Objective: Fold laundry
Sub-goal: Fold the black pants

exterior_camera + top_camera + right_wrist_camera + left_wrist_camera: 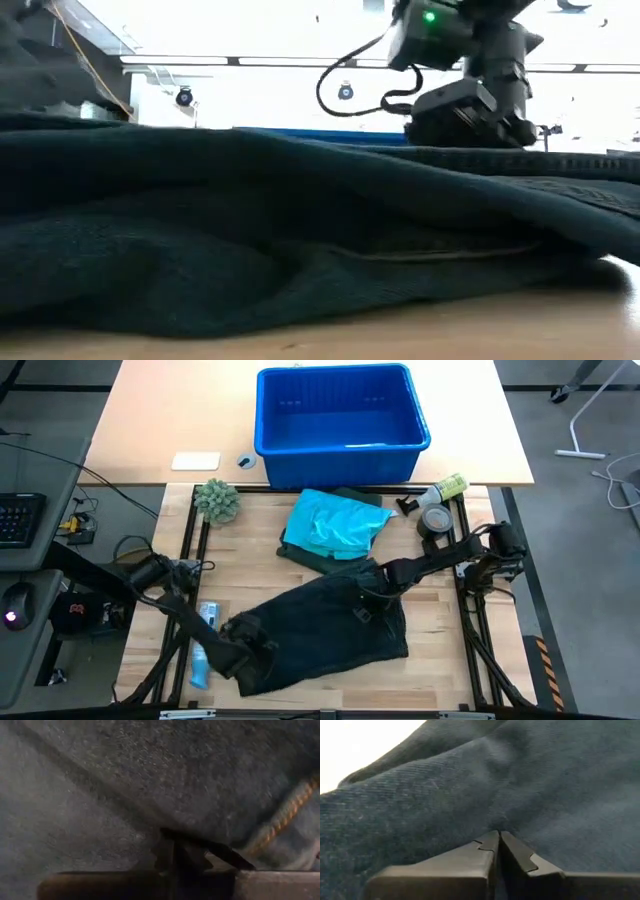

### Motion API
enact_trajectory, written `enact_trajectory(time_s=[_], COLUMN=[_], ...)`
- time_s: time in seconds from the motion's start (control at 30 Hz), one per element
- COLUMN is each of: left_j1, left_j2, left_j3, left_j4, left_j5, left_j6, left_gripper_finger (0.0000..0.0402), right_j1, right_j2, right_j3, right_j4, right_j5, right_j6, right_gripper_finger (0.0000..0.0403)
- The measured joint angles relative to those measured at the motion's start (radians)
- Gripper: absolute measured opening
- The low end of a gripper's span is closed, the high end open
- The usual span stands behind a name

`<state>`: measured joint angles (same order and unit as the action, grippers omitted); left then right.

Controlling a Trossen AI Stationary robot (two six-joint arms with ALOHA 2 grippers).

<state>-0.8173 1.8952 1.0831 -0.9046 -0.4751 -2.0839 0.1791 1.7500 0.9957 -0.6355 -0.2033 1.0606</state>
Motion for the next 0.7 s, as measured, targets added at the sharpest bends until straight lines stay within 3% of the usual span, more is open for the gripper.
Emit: enact_trajectory(time_s=[0.17, 0.4, 0.7], left_j1=[0.064, 0.193, 0.29], left_j2=[-0.011, -0.018, -0.044], left_j3=[-0.067, -0.082, -0.037], left_j4=[0.025, 0.007, 0.055], left_j5=[-0.015, -0.075, -0.039], left_j6=[0.153, 0.531, 0.733], left_gripper_finger=[0.0, 0.0, 0.0], right_j1=[0.084, 0.185, 0.204], right_j2=[-0.011, -0.009, -0.036], right_j3=[-0.051, -0.055, -0.057], right_j4=[0.078, 0.162, 0.092], right_j5=[-0.028, 0.002, 0.021], right_j6=[0.183, 0.46, 0.484], right_gripper_finger=[0.0, 0.0, 0.0])
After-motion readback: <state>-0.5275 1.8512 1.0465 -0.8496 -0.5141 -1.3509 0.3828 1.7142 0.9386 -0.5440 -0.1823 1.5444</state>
